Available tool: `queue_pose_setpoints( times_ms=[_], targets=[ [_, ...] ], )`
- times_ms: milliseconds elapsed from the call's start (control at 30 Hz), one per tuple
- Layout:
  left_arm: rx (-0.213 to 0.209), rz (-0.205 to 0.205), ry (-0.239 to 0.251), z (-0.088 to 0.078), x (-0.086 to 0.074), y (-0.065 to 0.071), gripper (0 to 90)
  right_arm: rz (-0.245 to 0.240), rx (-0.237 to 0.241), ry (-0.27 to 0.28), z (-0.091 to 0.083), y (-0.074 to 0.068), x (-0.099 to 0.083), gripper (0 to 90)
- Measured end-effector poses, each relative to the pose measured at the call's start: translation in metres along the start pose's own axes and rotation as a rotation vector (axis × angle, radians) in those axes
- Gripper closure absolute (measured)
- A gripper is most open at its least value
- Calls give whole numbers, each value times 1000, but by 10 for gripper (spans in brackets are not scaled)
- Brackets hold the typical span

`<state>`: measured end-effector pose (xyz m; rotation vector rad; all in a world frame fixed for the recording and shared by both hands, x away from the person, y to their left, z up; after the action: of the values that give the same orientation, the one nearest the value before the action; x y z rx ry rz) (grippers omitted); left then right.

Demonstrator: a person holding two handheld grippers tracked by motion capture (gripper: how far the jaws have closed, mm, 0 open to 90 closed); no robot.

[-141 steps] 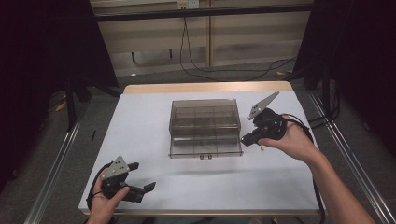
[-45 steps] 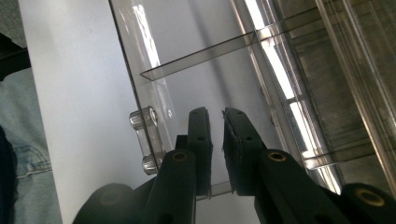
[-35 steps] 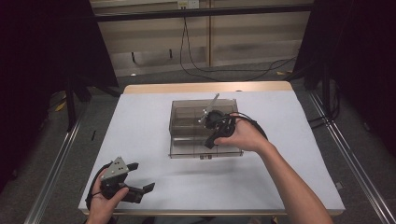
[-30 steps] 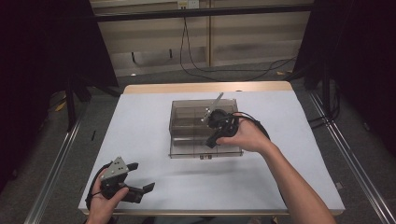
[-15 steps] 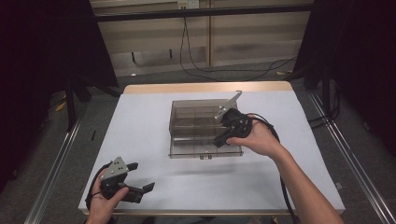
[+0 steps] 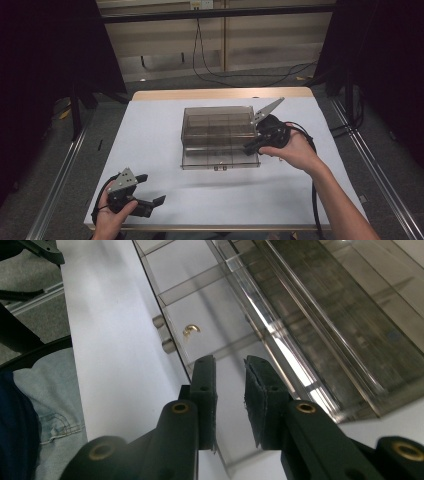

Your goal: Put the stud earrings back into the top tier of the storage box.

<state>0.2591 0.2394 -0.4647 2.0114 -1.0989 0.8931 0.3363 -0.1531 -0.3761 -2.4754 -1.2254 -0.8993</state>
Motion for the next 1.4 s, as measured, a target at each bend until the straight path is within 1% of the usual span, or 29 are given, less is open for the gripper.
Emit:
queue_pose_setpoints(
  times_ms=[67,133,200,233,300,367,433,533,567,600,633,700,800,1033,1100,1133,1167,1200,1300,1367,1400],
  targets=[
    [7,-1,-6,0,0,0,38,14,-12,3,-6,4,-5,759],
    [4,5,-7,0,0,0,38,30,-20,11,-13,8,-10,763],
    [3,1,-3,0,0,0,38,35,-27,24,-17,12,-13,764],
    [6,4,-6,0,0,0,38,44,-33,17,-19,13,-16,765],
    [4,0,-5,0,0,0,38,51,-40,8,-20,18,-21,767],
    [4,7,-7,0,0,0,38,64,-53,2,-21,23,-26,772],
    [2,0,-4,0,0,0,38,78,-62,-7,-21,28,-33,773],
    [6,-3,-3,0,0,0,38,100,-77,-6,-21,35,-44,777],
    [8,0,-4,0,0,0,38,113,-82,-20,-20,39,-51,778],
    [5,-3,-1,0,0,0,38,116,-86,-31,-18,41,-55,779],
    [0,1,-1,0,1,0,38,128,-100,-58,-17,43,-61,781],
    [0,1,-2,1,1,0,38,139,-107,-83,-15,45,-68,785],
    [-2,2,-3,1,1,0,38,143,-124,-112,-10,49,-76,792],
    [0,-3,-2,1,1,1,38,150,-144,-191,3,58,-89,802],
    [-1,-4,-1,1,1,1,38,148,-156,-222,9,61,-94,802],
    [-2,1,-2,1,1,1,38,158,-157,-234,10,62,-96,800],
    [-3,2,-2,1,1,1,39,154,-162,-245,13,64,-98,798],
    [-5,3,-2,1,1,1,39,153,-171,-253,14,67,-100,798],
    [-7,0,-1,1,1,2,39,169,-179,-280,21,73,-104,801],
    [-6,1,1,1,1,1,39,169,-181,-293,25,75,-105,804],
    [-6,4,0,1,1,1,39,161,-187,-303,27,76,-106,805]
  ],
)
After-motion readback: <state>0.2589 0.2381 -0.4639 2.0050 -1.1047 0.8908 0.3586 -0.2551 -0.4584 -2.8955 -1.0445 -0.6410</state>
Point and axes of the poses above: each handheld gripper's, and its own axes: z roughly forward along the jaws, x roughly out of its top, y roughly to its right, the point moved 3 cm from there along z, roughly forward along the jaws, and after that the axes turned 15 degrees about -x, right-handed, at the moved point
